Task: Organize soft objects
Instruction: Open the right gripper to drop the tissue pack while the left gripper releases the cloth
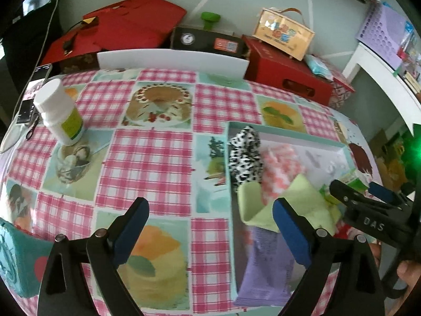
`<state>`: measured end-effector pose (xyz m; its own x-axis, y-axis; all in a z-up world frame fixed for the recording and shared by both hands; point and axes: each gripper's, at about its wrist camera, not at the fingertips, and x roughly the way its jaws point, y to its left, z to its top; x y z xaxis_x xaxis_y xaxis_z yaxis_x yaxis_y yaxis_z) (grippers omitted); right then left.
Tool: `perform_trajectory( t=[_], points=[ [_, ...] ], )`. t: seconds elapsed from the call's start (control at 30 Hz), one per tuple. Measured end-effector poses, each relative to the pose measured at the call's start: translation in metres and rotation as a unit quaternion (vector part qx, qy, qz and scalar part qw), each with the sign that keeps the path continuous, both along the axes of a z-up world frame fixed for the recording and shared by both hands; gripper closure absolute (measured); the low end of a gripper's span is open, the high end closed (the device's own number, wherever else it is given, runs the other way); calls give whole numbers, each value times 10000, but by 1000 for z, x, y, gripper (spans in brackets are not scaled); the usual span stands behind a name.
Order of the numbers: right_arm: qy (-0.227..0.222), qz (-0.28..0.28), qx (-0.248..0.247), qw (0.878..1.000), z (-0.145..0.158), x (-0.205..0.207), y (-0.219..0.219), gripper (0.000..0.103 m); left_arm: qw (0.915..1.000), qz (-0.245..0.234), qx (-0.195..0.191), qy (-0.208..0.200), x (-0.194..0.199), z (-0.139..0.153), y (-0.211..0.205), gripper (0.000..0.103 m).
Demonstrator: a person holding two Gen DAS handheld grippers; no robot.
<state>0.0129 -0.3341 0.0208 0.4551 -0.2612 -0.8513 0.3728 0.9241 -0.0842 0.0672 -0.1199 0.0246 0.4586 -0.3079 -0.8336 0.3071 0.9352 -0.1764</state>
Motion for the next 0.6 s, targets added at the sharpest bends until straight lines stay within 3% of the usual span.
perform_trajectory(
  t=[0.6],
  points=[
    [-11,234,91,9997,2,-21,29,0,9971,252,653,-316,-8,11,14,8]
  ],
)
